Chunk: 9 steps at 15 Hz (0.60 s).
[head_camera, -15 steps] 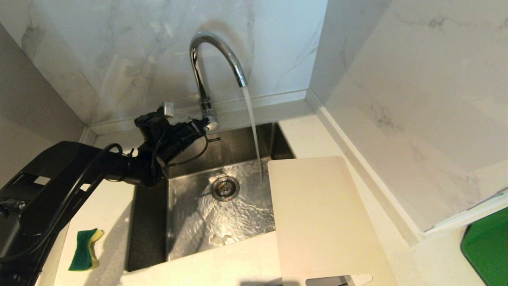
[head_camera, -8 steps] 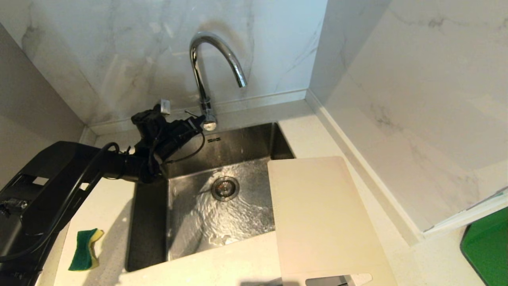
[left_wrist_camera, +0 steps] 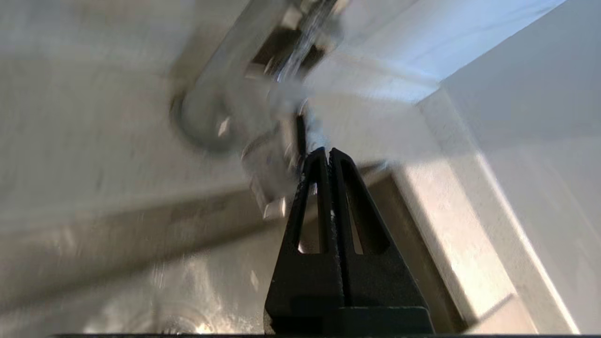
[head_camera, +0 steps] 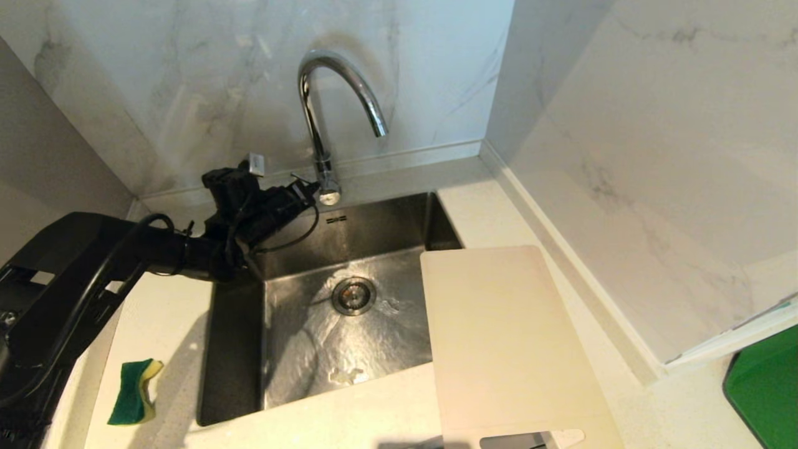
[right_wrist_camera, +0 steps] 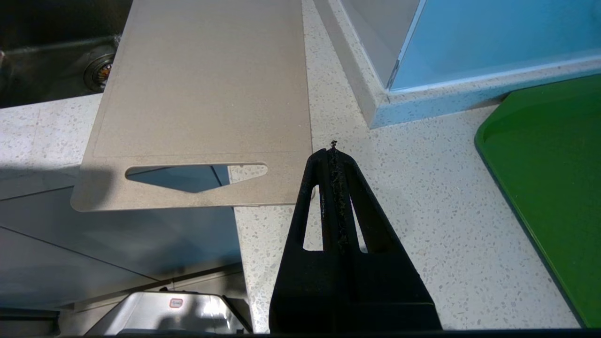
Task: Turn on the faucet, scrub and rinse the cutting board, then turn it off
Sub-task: Turn off the tap
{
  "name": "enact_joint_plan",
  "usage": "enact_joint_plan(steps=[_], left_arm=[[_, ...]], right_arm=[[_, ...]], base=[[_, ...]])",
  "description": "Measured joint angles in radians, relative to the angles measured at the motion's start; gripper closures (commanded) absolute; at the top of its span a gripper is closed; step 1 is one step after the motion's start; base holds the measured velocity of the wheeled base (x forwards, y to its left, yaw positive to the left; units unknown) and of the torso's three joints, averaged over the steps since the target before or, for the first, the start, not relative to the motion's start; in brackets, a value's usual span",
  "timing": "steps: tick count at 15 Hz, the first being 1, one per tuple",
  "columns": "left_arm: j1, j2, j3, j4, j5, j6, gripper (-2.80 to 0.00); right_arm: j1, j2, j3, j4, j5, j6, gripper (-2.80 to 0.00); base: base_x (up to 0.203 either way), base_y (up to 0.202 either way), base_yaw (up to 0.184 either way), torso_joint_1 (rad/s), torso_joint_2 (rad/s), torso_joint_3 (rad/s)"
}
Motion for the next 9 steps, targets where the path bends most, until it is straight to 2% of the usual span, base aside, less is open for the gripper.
enact_joint_plan(steps=[6,9], left_arm=[[-0.059,-0.204,0.172,0.091,-0.001,-0.011,0.00],[-0.008,-0.324,0.204,0.252,-0.002,0.027,0.00]], right_arm=[[0.000,0.000,0.000,0.000,0.000,0.001,0.00],[0.000,0.000,0.000,0.000,0.000,0.004,0.00]], base=[[0.000,0.000,0.000,0.000,0.00,0.000],[0.000,0.000,0.000,0.000,0.00,0.000]])
